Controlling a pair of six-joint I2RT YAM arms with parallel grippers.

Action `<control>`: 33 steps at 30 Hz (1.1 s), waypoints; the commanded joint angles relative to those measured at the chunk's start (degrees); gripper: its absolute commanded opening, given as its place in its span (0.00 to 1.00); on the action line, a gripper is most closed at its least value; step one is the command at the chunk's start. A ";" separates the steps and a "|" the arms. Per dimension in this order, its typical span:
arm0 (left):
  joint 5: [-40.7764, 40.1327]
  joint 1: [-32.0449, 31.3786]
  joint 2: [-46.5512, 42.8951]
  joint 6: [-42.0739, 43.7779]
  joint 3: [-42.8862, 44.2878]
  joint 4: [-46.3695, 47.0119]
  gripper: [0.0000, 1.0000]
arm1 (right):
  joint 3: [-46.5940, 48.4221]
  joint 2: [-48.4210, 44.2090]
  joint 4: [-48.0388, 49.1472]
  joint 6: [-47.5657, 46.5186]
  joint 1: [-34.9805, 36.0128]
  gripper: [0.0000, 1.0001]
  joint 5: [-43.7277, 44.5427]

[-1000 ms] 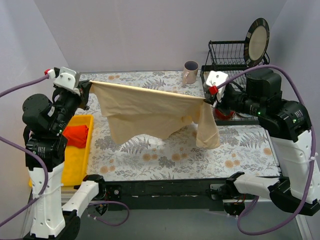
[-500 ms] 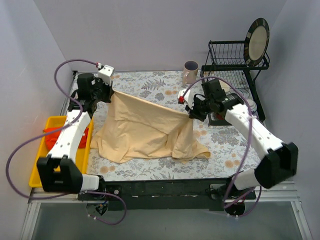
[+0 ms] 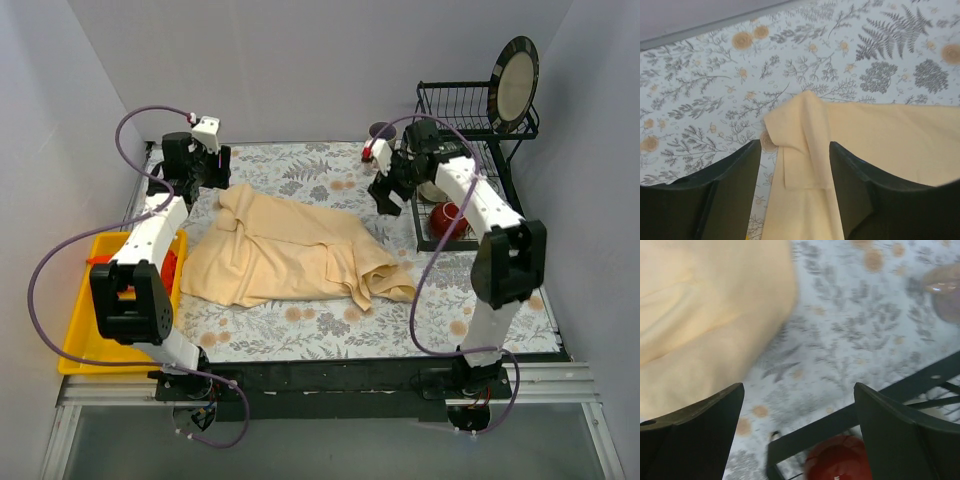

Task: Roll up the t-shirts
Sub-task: Flatten out the T-shirt at the center of the board.

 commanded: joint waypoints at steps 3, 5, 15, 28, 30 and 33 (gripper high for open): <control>5.56 0.02 -14.58 -3.06 -11.68 -2.65 0.62 | -28.66 -25.55 0.73 -10.78 11.98 0.94 -4.04; 6.80 -0.06 -17.57 -2.88 -13.64 -4.32 0.63 | -35.32 -30.11 -0.85 -14.66 14.37 0.86 -2.91; 6.36 0.20 -25.39 -1.82 -20.50 -6.17 0.64 | -56.20 -48.86 12.26 -35.41 23.16 0.59 -4.47; 7.15 3.89 -29.00 -5.51 -23.75 -5.21 0.74 | -66.39 -47.19 12.59 -48.60 27.30 0.41 -5.19; 7.15 4.50 -29.09 -5.51 -23.49 -5.38 0.74 | -67.88 -47.28 13.82 -48.87 27.39 0.42 -5.19; 7.33 5.21 -29.27 -5.51 -23.14 -5.82 0.74 | -69.64 -47.45 17.16 -47.65 27.56 0.43 -4.49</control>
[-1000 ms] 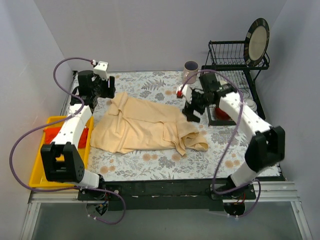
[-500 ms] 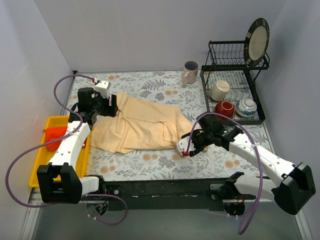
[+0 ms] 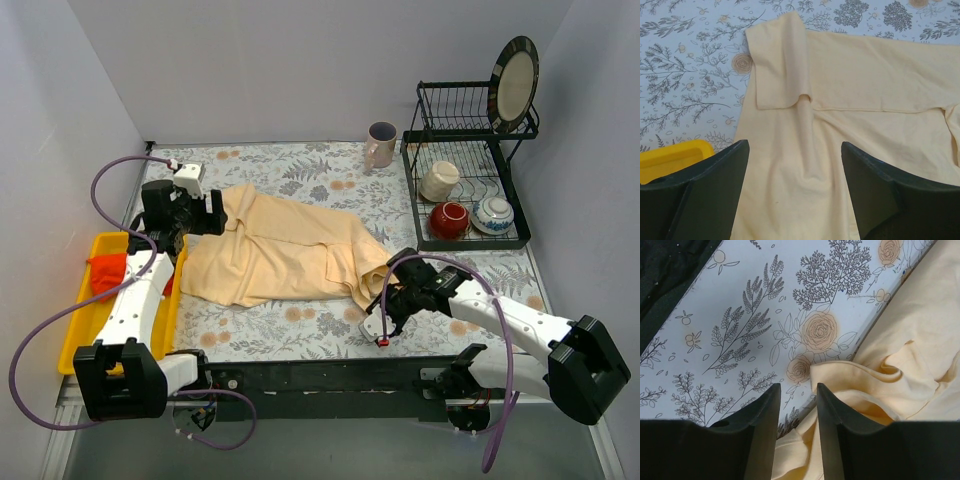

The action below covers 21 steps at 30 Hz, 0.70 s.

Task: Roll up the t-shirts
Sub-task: Flatten out the T-shirt at the center of the board.

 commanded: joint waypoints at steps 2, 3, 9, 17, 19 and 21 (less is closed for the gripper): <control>1.76 1.21 -2.45 -0.07 0.49 -0.56 0.74 | -2.65 -0.44 7.15 0.60 0.48 0.43 -0.48; 1.94 1.30 -2.62 -0.07 0.40 -0.47 0.74 | -3.00 -0.35 7.52 0.96 0.48 0.43 -0.31; 2.99 2.88 -2.98 -0.95 0.14 -1.00 0.74 | -5.90 -0.26 13.65 2.71 0.48 0.44 1.45; 4.49 3.84 -3.50 -1.39 -0.83 -1.00 0.75 | -9.33 1.14 20.78 6.14 0.48 0.44 4.26; 4.66 3.85 -3.50 -1.48 -1.09 -0.82 0.75 | -9.69 1.40 23.16 7.20 0.66 0.44 4.44; 5.01 3.94 -3.50 -1.56 -1.18 -0.82 0.75 | -9.34 2.28 23.87 8.16 0.92 0.44 4.44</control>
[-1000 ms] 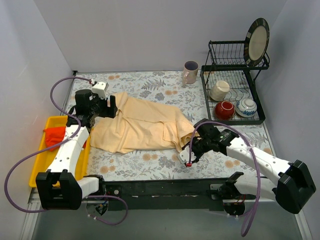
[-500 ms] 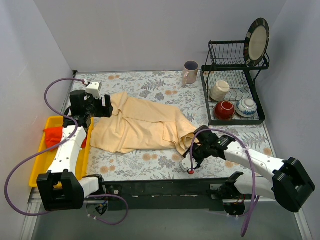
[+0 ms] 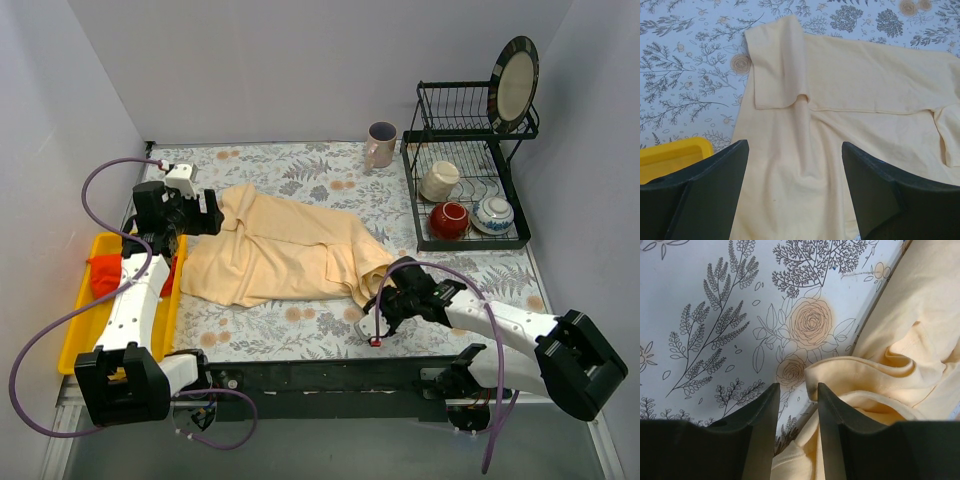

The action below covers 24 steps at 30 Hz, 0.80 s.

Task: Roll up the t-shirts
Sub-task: Flatten out the T-shirt at the center of the board.

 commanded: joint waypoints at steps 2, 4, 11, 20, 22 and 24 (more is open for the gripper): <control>1.74 0.59 -1.97 -0.60 -1.16 -0.16 0.75 | 0.00 1.70 6.76 2.92 1.01 0.44 0.88; 1.91 0.59 -1.71 -0.78 -1.25 0.27 0.75 | -0.18 2.40 7.90 3.18 1.10 0.44 1.41; 2.53 0.68 -0.39 -1.39 -1.16 1.24 0.75 | -0.36 4.60 11.16 5.12 1.45 0.32 3.34; 1.48 0.68 2.85 2.56 0.67 1.94 0.77 | 18.25 -0.06 -1.23 20.47 1.45 0.01 9.73; -0.63 0.59 5.65 0.82 2.96 2.12 0.80 | 23.17 0.81 -4.64 29.52 -0.47 0.01 12.12; 0.06 0.68 8.03 -0.25 8.21 1.42 0.82 | 32.66 4.40 -7.55 37.93 -3.02 0.01 14.05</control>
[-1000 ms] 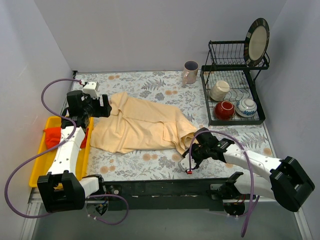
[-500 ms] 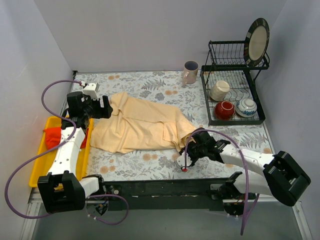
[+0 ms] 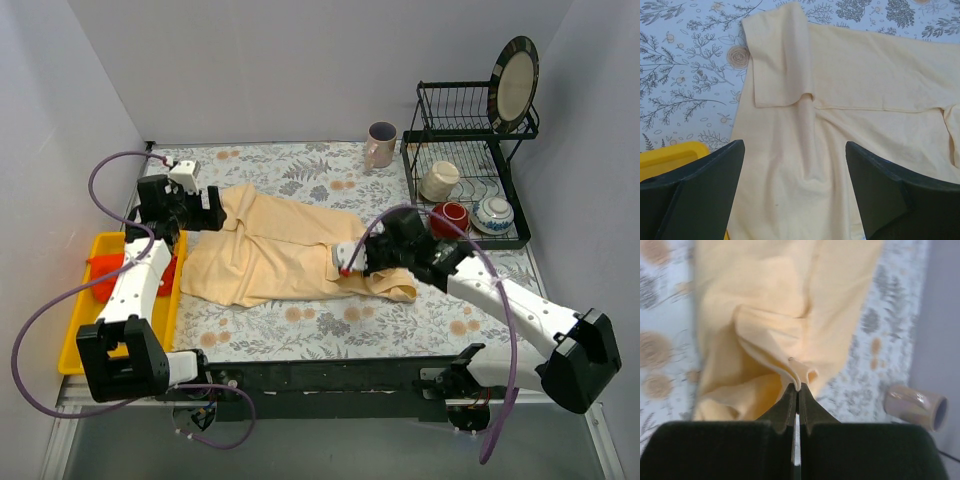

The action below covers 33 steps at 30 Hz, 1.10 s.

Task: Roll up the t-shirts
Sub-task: Flatten out the T-shirt at the center of the board.

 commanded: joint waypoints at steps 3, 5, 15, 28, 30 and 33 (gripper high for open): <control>0.46 0.39 9.02 -2.88 14.52 -1.32 0.83 | 24.07 7.55 -7.99 25.75 -10.02 0.01 8.34; 1.17 0.31 13.40 -3.15 17.26 -3.25 0.82 | 30.99 11.77 -9.48 32.95 -14.51 0.01 12.19; -0.41 0.40 34.49 1.68 33.96 -15.26 0.62 | 41.66 19.52 -10.45 41.24 -20.50 0.01 16.00; -0.23 0.83 37.15 -2.27 28.61 -17.76 0.49 | 41.15 22.34 -11.42 42.03 -21.99 0.01 12.24; -1.72 0.83 38.39 -1.66 29.93 -17.85 0.46 | 40.80 22.52 -11.77 42.03 -22.08 0.01 11.78; -1.99 0.83 40.93 -0.86 31.60 -18.02 0.44 | 40.36 22.34 -12.04 41.86 -22.08 0.01 11.61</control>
